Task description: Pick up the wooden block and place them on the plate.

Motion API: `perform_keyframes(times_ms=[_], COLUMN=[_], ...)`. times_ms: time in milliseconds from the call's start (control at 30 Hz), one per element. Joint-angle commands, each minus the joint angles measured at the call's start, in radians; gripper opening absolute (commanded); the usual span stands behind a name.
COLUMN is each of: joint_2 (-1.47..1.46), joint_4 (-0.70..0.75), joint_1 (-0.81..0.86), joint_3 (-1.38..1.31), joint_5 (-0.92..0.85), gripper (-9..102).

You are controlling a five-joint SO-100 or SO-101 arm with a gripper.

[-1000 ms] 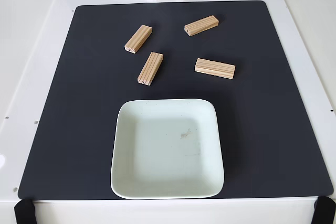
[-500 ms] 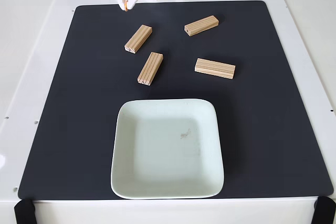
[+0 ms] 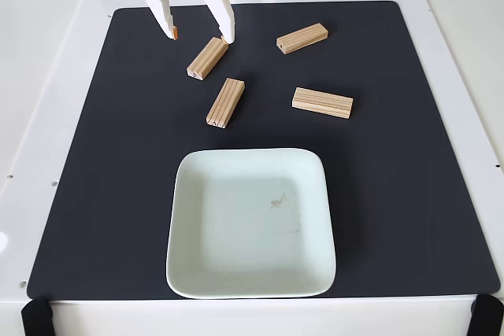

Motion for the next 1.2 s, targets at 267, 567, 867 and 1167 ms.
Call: perform_keyframes(times_ms=[267,567,867,1167], joint_2=[-0.002,-0.166,-0.253,-0.298], joint_4=[-0.172,-0.238,-0.347,-0.411], joint_1=[-0.005,-0.014,-0.049,-0.12], joint_3=[0.118,0.104,0.117,0.137], joint_5=[0.077,0.107,0.137,0.207], gripper=[41,41,41,41])
